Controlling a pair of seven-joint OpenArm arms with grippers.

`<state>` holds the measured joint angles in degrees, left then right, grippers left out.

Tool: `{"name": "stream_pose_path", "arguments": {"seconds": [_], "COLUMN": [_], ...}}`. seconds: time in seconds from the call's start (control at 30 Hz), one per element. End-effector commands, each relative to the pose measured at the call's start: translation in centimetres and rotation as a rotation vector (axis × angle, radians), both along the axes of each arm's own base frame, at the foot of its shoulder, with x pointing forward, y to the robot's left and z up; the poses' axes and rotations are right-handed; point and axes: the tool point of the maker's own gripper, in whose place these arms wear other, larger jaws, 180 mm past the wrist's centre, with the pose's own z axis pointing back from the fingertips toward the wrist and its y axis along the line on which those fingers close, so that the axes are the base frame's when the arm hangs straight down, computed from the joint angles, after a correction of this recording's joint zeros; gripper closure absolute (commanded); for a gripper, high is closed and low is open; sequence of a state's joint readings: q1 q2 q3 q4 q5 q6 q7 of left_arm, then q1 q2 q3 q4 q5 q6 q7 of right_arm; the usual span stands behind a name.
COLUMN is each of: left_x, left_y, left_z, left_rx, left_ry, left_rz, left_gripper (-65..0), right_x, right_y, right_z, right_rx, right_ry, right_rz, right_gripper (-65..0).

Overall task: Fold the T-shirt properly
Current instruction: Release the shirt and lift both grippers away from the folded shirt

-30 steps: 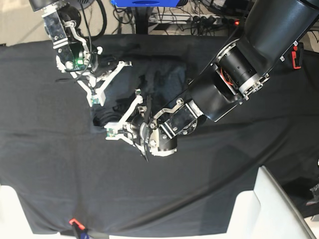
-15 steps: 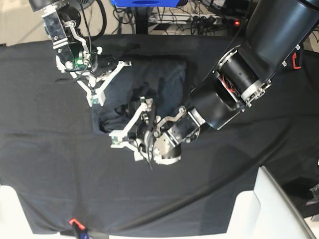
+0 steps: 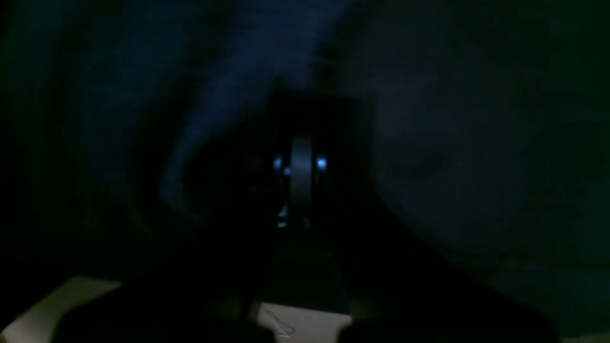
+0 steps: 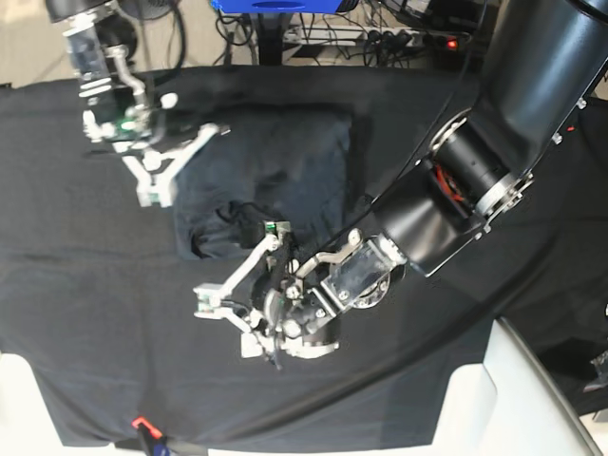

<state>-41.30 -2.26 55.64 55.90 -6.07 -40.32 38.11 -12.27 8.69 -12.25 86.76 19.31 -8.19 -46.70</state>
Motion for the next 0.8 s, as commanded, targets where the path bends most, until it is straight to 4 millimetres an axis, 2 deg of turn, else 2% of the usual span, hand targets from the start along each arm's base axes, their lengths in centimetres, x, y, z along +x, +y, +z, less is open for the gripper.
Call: {"name": "stream_pose_path", "arguments": {"seconds": [0.0, 0.07, 0.1, 0.13, 0.2, 0.3, 0.33, 0.5, 0.77], "left_x": [1.3, 1.1, 1.0, 0.8, -0.1, -2.1, -3.0, -7.2, -15.8], "left_y": [-0.4, 0.3, 0.5, 0.9, 1.9, 3.7, 4.1, 4.9, 4.0], "left_z": [2.3, 3.6, 4.4, 5.3, 6.1, 6.3, 6.2, 5.0, 0.7], "left_rx": [-0.040, -0.068, -0.086, -0.105, -0.145, -0.214, -0.238, -0.307, -0.372], "left_ry": [-0.051, -0.075, -0.090, -0.106, -0.118, -0.113, -0.104, -0.046, 0.139], "left_rz": [0.009, 0.049, 0.066, 0.089, 0.136, 0.208, 0.232, 0.299, 0.313], "left_gripper": [-65.0, -65.0, -62.4, -56.6, -40.0, -7.4, 0.0, 0.0, 0.0], "right_x": [0.4, 0.5, 0.4, 0.5, 0.7, 1.3, 1.4, 0.3, -0.4], "right_y": [-1.1, -1.3, -1.4, -1.5, -2.0, -2.8, -2.9, -2.6, -2.8], "right_z": [0.3, 0.3, 0.3, 0.5, 1.2, 2.6, 2.8, 3.0, 3.6], "right_rx": [-0.026, -0.027, -0.028, -0.027, -0.024, -0.025, -0.024, -0.018, -0.019], "right_ry": [-0.010, -0.013, -0.012, -0.020, -0.048, -0.120, -0.128, -0.110, -0.122], "right_rz": [-0.021, -0.030, -0.031, -0.036, -0.065, -0.099, -0.101, -0.094, -0.097], "right_gripper": [0.0, 0.0, 0.0, 0.0, 0.0, 0.0, 0.0, 0.0, 0.0]}}
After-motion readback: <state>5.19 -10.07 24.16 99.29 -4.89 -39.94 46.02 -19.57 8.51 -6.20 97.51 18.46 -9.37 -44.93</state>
